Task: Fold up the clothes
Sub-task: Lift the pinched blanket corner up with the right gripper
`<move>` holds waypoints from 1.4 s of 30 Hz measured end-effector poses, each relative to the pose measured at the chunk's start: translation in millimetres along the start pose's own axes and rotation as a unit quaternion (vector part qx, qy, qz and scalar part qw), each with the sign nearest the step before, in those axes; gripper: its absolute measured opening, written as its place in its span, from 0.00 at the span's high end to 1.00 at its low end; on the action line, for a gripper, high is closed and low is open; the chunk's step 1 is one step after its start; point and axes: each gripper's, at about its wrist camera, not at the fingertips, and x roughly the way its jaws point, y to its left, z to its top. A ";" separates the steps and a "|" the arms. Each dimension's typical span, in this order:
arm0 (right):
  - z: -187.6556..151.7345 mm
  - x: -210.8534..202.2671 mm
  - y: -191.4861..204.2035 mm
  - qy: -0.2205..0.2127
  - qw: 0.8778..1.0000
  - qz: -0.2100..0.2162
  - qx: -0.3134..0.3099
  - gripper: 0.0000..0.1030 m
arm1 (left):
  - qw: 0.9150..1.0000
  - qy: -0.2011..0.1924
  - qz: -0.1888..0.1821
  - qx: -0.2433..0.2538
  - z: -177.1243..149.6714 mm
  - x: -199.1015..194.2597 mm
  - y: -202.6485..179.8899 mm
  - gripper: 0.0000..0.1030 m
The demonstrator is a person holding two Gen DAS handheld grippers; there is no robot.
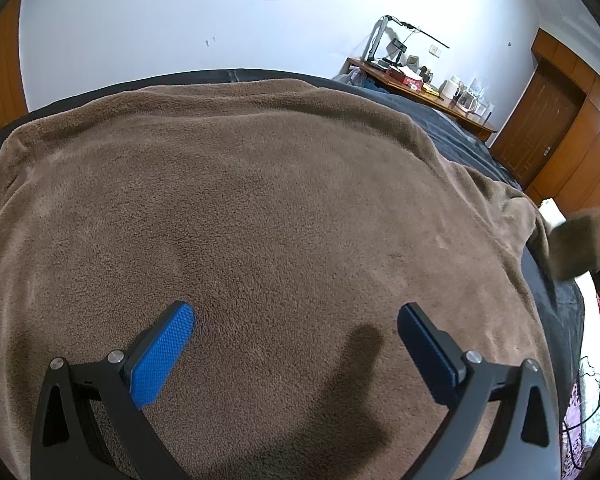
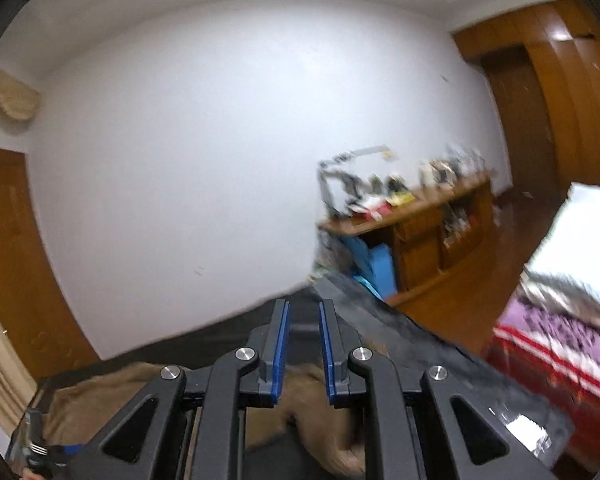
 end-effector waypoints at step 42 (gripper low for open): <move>-143.8 111.2 -62.4 0.253 0.941 -0.173 -0.143 0.71 | 1.000 0.002 0.016 0.014 -1.3 2.0 -5.0 0.01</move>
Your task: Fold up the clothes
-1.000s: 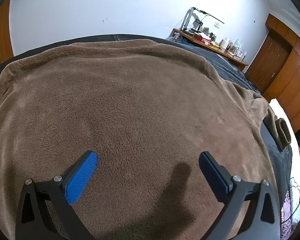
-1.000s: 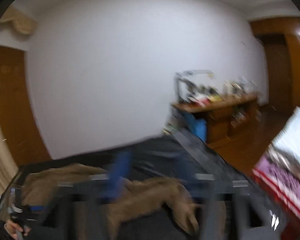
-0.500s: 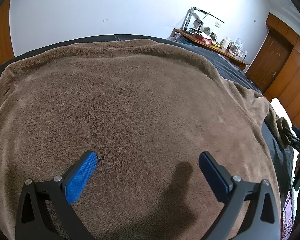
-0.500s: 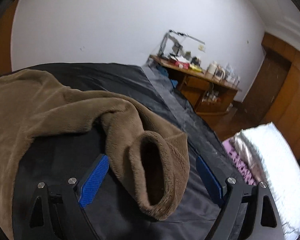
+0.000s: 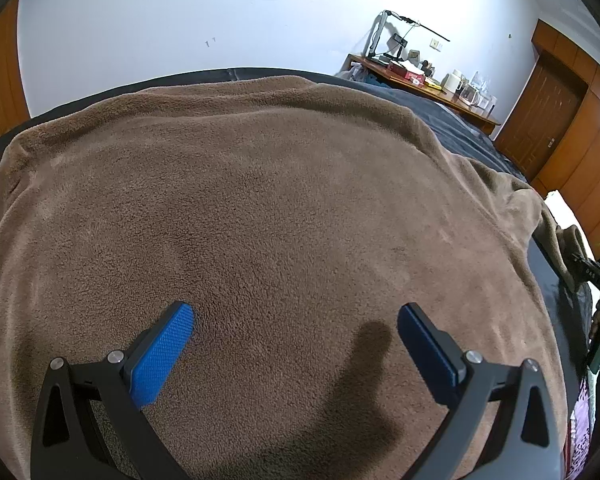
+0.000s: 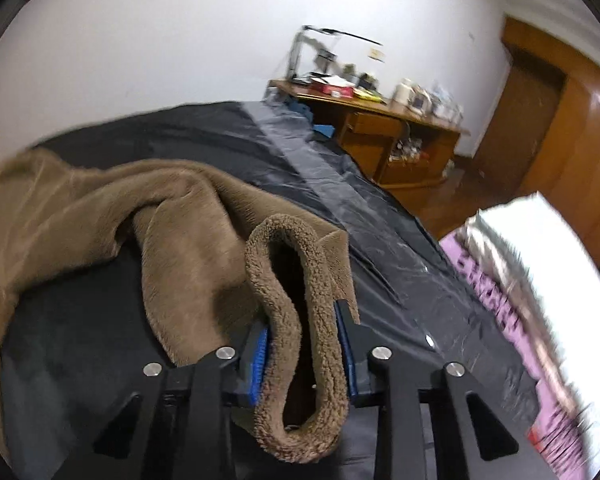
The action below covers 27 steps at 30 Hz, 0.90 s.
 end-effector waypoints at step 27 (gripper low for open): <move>100.7 -109.7 26.9 -0.124 0.864 0.423 0.244 0.80 | 0.996 -0.015 -0.033 -0.082 6.5 -21.0 29.2 0.01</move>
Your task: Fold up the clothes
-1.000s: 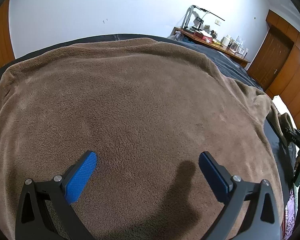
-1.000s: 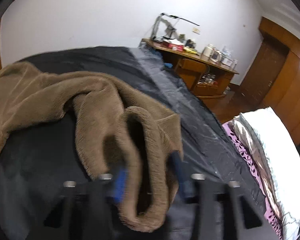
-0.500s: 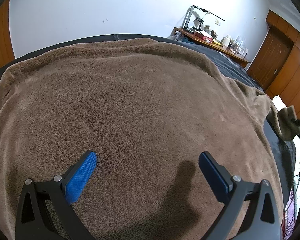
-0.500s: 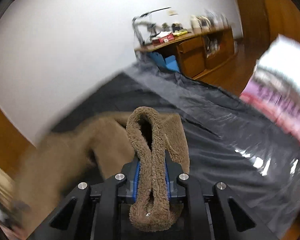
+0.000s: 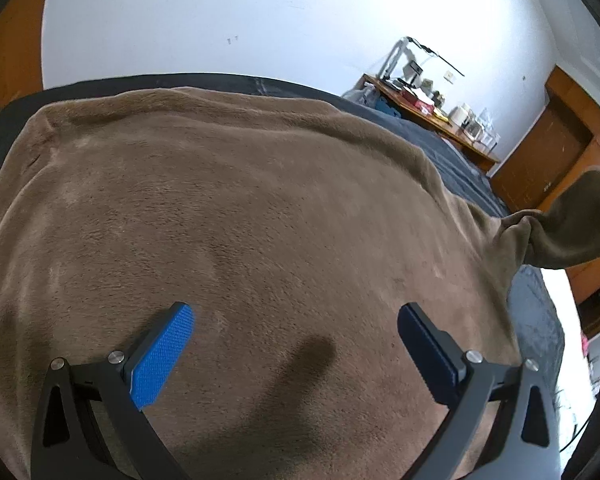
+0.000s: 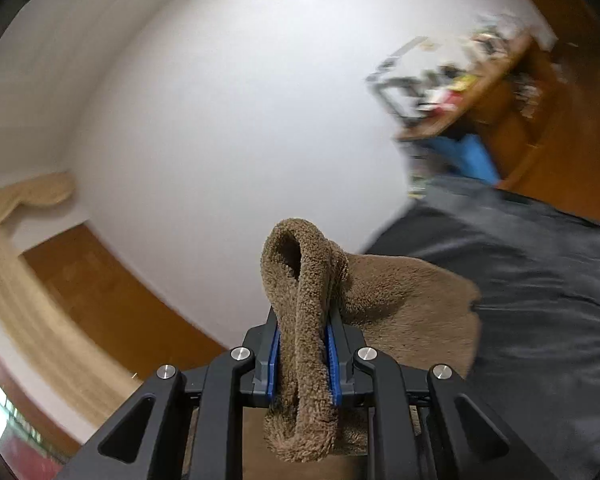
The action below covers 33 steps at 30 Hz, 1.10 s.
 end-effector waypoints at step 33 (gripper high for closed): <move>-205.9 224.4 165.2 0.228 0.954 0.075 -0.181 0.17 | 0.978 -0.018 -0.061 -0.199 19.2 -11.0 92.3 0.01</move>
